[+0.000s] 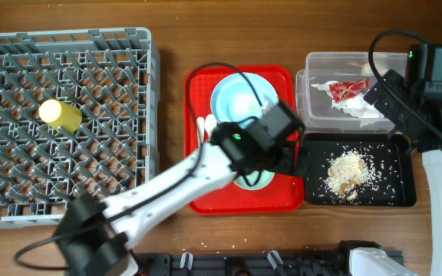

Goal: Sort waste into correct bins and load items into the dishwasher rack
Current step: 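Reach the left gripper to the green bowl and grasp its rim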

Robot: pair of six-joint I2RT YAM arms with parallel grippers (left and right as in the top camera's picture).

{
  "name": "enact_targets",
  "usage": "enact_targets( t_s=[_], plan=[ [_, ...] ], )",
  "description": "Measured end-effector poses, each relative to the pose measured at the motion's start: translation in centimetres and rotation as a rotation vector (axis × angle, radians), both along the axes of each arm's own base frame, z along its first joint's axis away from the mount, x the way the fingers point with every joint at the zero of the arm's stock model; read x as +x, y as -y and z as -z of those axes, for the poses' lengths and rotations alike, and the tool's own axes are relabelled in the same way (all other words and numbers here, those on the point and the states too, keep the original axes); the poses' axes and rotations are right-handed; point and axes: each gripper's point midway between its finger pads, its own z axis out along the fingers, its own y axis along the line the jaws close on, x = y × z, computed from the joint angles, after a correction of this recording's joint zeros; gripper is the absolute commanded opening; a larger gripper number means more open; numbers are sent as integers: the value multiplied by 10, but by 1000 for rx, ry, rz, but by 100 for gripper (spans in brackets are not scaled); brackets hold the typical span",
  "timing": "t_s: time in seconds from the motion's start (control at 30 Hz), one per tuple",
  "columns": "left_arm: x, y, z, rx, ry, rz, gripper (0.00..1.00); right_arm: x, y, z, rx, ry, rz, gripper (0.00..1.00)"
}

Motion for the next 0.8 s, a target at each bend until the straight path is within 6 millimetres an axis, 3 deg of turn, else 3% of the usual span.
enact_targets(
  t_s=[0.13,0.27,0.57,0.63,0.73,0.8],
  plan=[
    [-7,18,40,67,-10,26,93,0,0,0,0,0,0,100],
    [-18,22,67,126,-39,53,89,0,0,0,1,0,0,100],
    [-19,14,100,213,-76,11,85,0,0,0,1,0,0,100],
    [-16,12,108,236,-76,-9,79,0,0,0,0,0,0,100],
    [-13,8,120,272,-70,-30,59,0,0,0,1,0,0,100],
    [-12,6,122,282,-66,-39,51,0,0,0,0,0,0,100]
  ],
)
